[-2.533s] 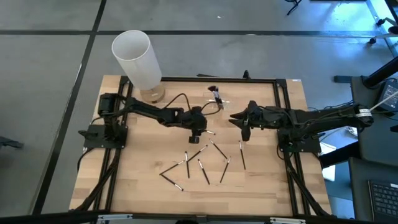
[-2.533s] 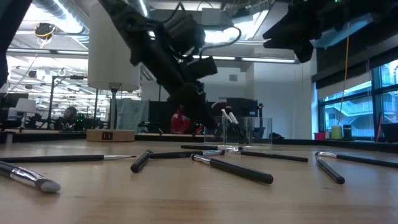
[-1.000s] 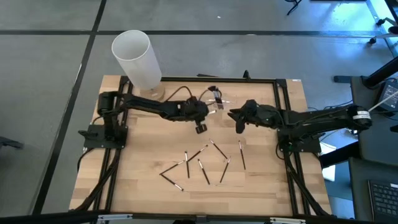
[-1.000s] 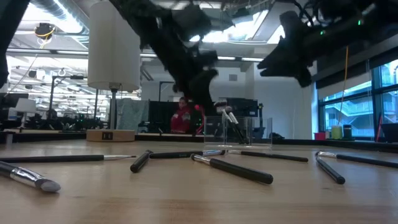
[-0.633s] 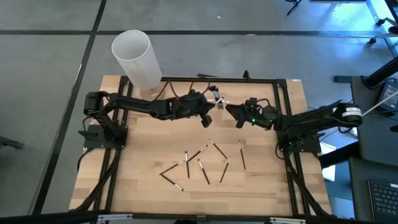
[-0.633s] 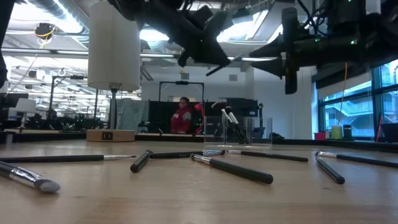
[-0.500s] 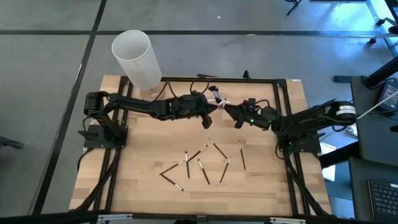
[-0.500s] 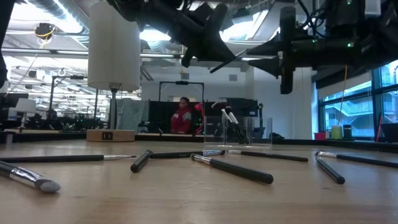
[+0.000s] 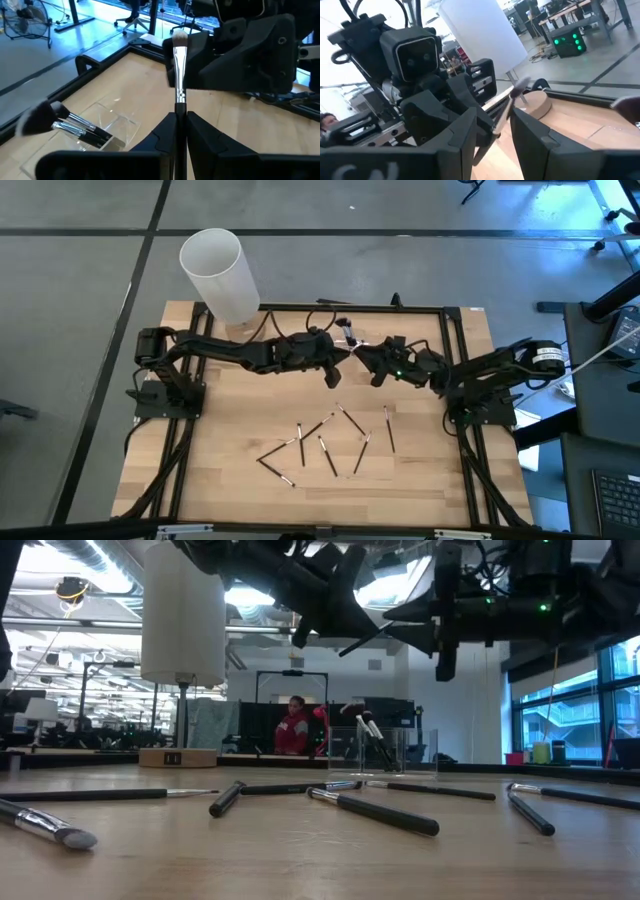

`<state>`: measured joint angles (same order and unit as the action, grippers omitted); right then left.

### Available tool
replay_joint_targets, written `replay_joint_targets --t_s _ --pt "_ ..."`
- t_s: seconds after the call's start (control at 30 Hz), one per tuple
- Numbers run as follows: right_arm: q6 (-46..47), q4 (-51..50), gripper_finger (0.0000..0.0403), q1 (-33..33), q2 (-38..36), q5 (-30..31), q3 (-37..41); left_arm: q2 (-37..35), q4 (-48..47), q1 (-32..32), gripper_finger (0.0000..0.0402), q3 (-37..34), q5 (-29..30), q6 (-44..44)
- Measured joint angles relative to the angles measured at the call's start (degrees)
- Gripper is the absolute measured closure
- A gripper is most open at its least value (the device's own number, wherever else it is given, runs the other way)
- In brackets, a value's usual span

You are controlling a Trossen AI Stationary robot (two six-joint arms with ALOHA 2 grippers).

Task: Put items in baskets/containers
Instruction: Put the black eyeshadow brush into the transparent organizer

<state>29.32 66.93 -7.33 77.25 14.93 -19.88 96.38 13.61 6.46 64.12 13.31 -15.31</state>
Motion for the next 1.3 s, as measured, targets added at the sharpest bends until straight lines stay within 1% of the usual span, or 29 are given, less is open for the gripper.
replay_joint_targets --t_s 0.1,0.17,0.37,0.47,0.6,0.67,0.8,0.9,1.03,1.17,1.3 --pt "0.23 -2.87 0.0283 0.0 0.0 1.08 -1.33 0.02 0.89 -0.09 0.0369 0.0 -1.71 0.0" --pt "0.0 -2.98 0.0283 0.0 0.0 1.33 -1.44 0.02 1.73 -0.35 0.0369 0.0 -2.51 0.24" --pt "-0.84 -2.84 0.0287 0.04 0.0 1.3 -1.46 0.04 1.87 -0.92 0.0369 0.0 -2.37 0.5" --pt "-1.43 -2.96 0.0316 0.04 0.0 1.25 -1.46 0.04 1.22 -0.92 0.0365 0.0 -2.37 0.6" --pt "-3.33 -3.23 0.0376 0.11 -0.02 0.63 -1.55 0.09 0.5 -0.82 0.0356 0.0 -2.18 1.09" --pt "-4.97 -4.15 0.0378 0.07 -0.02 0.62 -1.55 0.09 0.21 -0.54 0.0352 0.0 -2.15 1.07" --pt "-7.42 -8.35 0.0369 -0.54 0.0 3.47 -2.5 0.09 -2.21 -0.35 0.0338 0.0 -1.39 2.57" --pt "-10.09 -14.85 0.0368 -1.88 -0.04 3.8 -4.96 0.07 -5.41 -0.35 0.0323 0.0 0.34 3.91" --pt "-13.65 -25.82 0.0376 -3.18 -0.04 3.82 -10.25 0.08 -12.02 -0.41 0.0301 0.0 2.36 5.06" --pt "-17.1 -41.78 0.037 -3.41 -0.04 2.52 -18.66 0.09 -19.24 -1.09 0.0284 0.0 2.02 5.23" --pt "-21.94 -58.05 0.0367 -3.45 -0.04 2.87 -27.62 0.08 -23.58 -2.27 0.0277 0.0 2.02 6.24"
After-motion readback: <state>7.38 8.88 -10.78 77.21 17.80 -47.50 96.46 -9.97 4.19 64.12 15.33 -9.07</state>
